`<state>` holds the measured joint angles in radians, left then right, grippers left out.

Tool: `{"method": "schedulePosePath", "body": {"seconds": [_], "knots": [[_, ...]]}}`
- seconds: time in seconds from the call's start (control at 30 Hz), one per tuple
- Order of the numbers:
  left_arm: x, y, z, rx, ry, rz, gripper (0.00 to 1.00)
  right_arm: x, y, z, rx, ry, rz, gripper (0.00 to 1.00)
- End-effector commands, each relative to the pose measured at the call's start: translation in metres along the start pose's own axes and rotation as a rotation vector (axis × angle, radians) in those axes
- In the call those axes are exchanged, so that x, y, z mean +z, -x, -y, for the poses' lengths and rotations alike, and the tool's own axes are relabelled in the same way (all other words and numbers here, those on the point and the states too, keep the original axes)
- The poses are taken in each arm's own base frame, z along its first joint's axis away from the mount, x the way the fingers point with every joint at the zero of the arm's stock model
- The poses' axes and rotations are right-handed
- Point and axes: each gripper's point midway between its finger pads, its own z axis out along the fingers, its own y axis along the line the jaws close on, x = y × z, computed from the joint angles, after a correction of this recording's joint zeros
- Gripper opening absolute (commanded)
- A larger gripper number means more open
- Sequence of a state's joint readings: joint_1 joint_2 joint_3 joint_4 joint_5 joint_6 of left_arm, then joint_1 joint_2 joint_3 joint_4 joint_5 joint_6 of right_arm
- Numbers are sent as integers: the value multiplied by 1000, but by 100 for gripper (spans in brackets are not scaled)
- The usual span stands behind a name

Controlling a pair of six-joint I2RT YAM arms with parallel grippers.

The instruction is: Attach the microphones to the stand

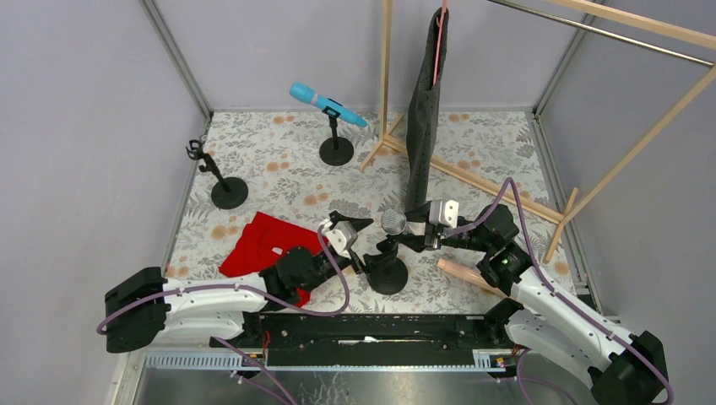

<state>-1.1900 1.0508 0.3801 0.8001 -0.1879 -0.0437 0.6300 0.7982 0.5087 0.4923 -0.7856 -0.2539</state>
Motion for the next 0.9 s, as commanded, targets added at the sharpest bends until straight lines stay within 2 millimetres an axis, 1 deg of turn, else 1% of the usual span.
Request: {"method": "schedulePosePath", "body": {"seconds": [0.0, 0.27, 0.3, 0.37, 0.43, 0.57, 0.67, 0.7, 0.77, 0.87], "knots": [[-5, 21, -5, -11, 22, 78, 99, -1, 4, 2, 47, -29, 12, 55], [-14, 13, 3, -17, -30, 66, 99, 1, 20, 12, 45, -70, 48, 75], [-15, 13, 5, -21, -43, 68, 99, 1, 22, 13, 46, -72, 53, 80], [-19, 12, 9, -24, -70, 69, 99, 0, 30, 14, 42, -82, 72, 83], [-23, 11, 13, -23, -80, 68, 99, -2, 38, 16, 35, -97, 90, 93], [-31, 2, 23, -2, -102, 57, 99, -10, 55, 26, 17, -178, 124, 96], [-36, -10, 22, -27, -92, 62, 99, -19, 70, 30, 0, -231, 155, 97], [-39, -18, 20, -32, -90, 60, 99, -22, 75, 30, -5, -246, 167, 97], [-42, -24, 19, -50, -85, 78, 99, -29, 84, 29, -14, -265, 185, 98], [-36, -29, 14, -72, -44, 97, 99, -41, 94, 23, -13, -288, 206, 97]]}}
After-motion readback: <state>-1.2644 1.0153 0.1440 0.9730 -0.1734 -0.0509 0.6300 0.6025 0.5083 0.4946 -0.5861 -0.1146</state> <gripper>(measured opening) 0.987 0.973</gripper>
